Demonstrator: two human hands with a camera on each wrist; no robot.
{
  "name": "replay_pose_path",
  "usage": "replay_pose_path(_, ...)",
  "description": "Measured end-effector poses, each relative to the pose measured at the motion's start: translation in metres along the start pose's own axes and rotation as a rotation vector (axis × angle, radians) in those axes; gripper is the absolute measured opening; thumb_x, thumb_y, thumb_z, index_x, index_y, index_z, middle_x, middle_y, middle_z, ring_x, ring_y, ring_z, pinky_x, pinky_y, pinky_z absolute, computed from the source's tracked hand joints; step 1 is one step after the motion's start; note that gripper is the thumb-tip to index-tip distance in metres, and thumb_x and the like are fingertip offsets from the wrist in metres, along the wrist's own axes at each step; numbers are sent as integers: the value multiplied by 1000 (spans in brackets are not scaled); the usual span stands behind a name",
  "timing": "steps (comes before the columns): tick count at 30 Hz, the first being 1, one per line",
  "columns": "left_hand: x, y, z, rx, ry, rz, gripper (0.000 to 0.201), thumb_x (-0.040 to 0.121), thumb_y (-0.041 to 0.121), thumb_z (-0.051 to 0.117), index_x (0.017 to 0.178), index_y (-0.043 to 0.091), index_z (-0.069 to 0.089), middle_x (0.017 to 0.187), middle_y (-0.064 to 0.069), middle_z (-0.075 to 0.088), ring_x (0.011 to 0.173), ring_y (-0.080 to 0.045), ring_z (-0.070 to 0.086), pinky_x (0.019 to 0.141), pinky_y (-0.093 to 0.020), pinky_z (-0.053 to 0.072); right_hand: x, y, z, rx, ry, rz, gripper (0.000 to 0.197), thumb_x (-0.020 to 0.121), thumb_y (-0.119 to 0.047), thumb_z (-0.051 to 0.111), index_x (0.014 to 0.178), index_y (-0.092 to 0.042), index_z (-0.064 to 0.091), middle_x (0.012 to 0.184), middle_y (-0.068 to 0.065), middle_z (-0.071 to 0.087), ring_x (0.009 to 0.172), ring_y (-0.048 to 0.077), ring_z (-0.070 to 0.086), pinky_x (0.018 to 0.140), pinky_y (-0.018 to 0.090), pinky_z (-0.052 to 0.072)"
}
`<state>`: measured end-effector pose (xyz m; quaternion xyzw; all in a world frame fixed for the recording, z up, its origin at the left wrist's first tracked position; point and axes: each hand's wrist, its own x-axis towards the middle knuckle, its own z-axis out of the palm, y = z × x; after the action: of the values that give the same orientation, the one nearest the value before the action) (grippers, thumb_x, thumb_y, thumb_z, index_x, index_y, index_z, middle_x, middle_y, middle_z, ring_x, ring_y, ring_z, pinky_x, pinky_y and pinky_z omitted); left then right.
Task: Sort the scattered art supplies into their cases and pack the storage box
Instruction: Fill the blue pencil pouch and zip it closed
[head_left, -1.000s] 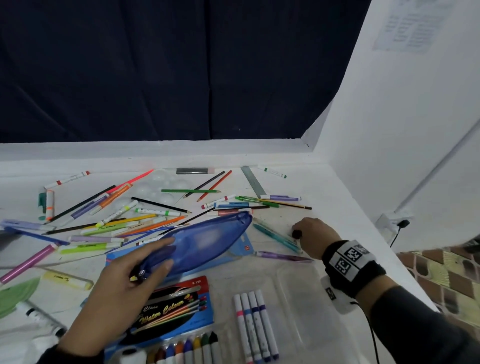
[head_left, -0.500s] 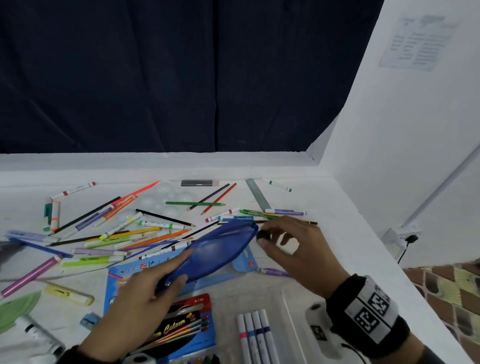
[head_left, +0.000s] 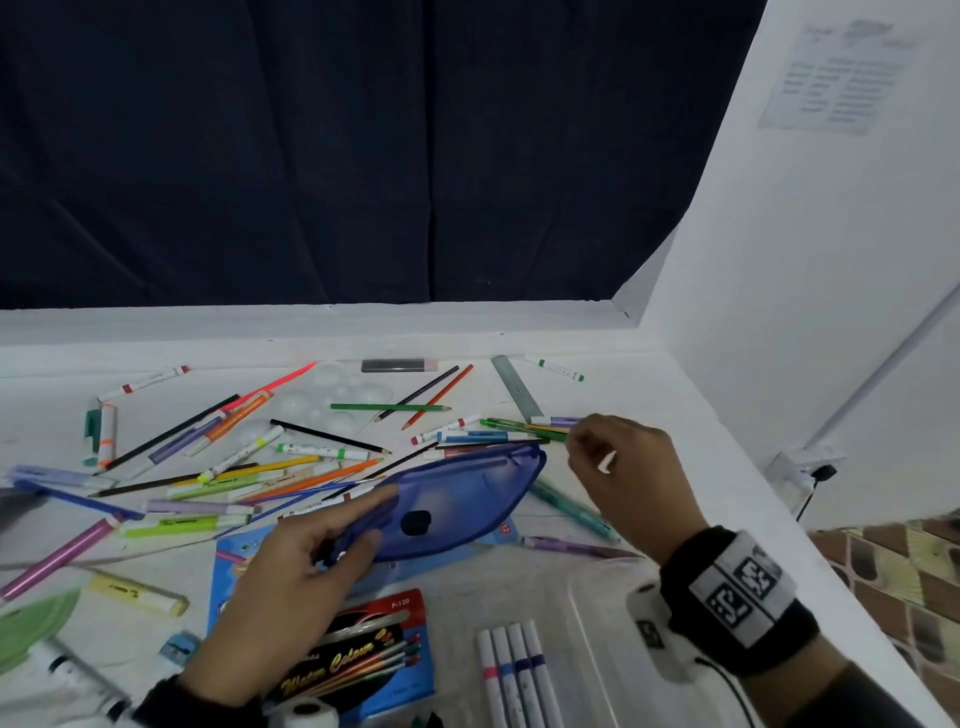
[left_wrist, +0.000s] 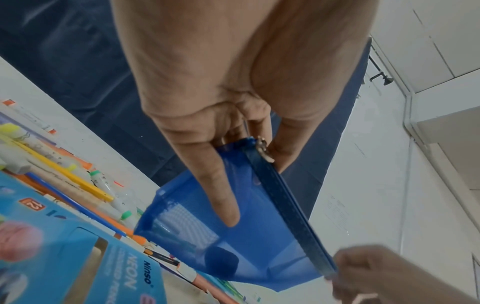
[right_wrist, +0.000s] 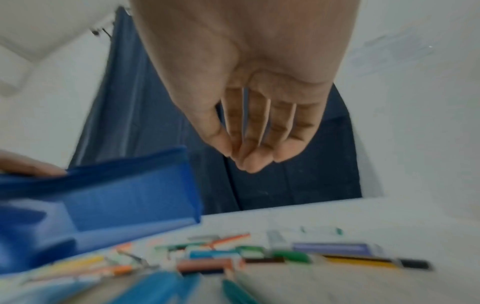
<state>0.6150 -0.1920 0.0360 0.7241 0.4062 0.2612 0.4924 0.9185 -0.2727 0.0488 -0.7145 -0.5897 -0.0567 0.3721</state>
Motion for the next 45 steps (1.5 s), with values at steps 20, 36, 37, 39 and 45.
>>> replay_pose_path(20, 22, 5, 8, 41, -29, -21, 43, 94, 14, 64, 125, 45, 64, 119, 28, 67, 116, 2, 61, 102, -41, 52, 15, 63, 46, -409, -859, 244, 21, 89, -42, 65, 97, -24, 57, 107, 2, 63, 89, 21, 55, 72, 27, 41)
replay_pose_path(36, 48, 9, 18, 200, -96, 45, 63, 95, -1, 58, 121, 56, 50, 105, 48, 59, 100, 3, 63, 78, -10, 49, 23, 11, 19, -34, -209, -229, 15, 93, -10, 65, 103, -17, 73, 90, 1, 61, 81, 18, 55, 70, 31, 47)
replay_pose_path(37, 49, 10, 18, 184, -103, 41, 62, 94, -1, 58, 122, 53, 51, 104, 49, 59, 100, 3, 63, 76, -9, 49, 21, 3, 20, -59, -257, -288, 16, 91, -11, 66, 102, -19, 74, 91, 0, 60, 82, 18, 55, 71, 29, 47)
replay_pose_path(39, 50, 15, 18, 140, -113, 33, 59, 93, -1, 61, 124, 48, 55, 105, 44, 63, 100, 4, 65, 79, -12, 51, 18, -8, 25, -132, -319, -368, 15, 90, -13, 67, 101, -23, 72, 90, -2, 58, 83, 17, 53, 71, 31, 48)
replay_pose_path(45, 55, 30, 22, 5, -168, 9, 47, 95, 5, 61, 123, 43, 60, 111, 25, 72, 108, 1, 66, 92, -23, 54, 19, -26, 37, 74, -464, -316, 26, 95, -21, 61, 120, -24, 66, 112, -4, 61, 101, 9, 56, 87, 22, 48)
